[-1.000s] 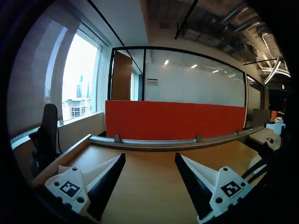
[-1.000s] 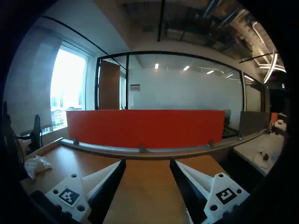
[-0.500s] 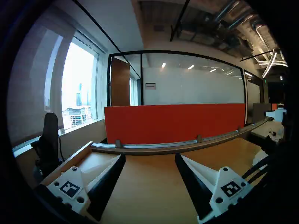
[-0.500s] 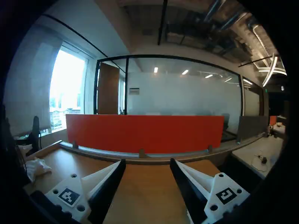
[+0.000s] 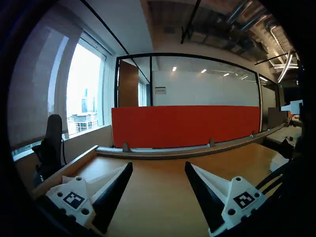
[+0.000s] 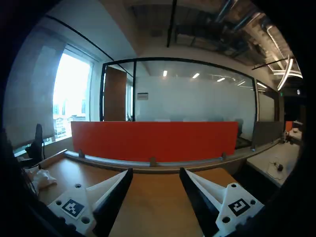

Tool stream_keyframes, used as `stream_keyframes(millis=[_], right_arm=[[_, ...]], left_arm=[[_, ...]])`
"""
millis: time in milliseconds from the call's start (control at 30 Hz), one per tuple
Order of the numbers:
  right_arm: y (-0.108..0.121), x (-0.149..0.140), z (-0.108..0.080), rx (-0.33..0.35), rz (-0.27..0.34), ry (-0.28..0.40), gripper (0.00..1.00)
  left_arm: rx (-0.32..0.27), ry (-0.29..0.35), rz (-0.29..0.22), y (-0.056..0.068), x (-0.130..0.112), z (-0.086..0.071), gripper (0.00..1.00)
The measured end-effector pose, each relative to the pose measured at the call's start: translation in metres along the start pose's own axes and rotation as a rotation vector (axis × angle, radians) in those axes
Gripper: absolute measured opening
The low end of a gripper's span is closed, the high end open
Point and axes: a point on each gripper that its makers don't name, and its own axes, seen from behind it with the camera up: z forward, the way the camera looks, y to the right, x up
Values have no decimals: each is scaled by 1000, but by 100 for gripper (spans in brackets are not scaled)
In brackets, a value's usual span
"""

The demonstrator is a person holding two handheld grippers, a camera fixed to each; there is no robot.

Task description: Fold towel

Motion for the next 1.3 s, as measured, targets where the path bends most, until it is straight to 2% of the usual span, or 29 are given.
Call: stream_keyframes(millis=[367, 767, 1067, 1300], right_arm=[[-7, -23, 0, -10, -11, 19, 91], [-10, -58, -1, -6, 0, 37, 91], [-20, -89, 0, 17, -18, 12, 91], [-26, -93, 1, 28, -21, 4, 91]], left_arm=[[18, 14, -15, -10, -52, -2, 98], [23, 44, -14, -13, -98, -5, 98], [37, 54, -14, -16, -119, -9, 98], [39, 60, -28, -18, -126, -9, 98]])
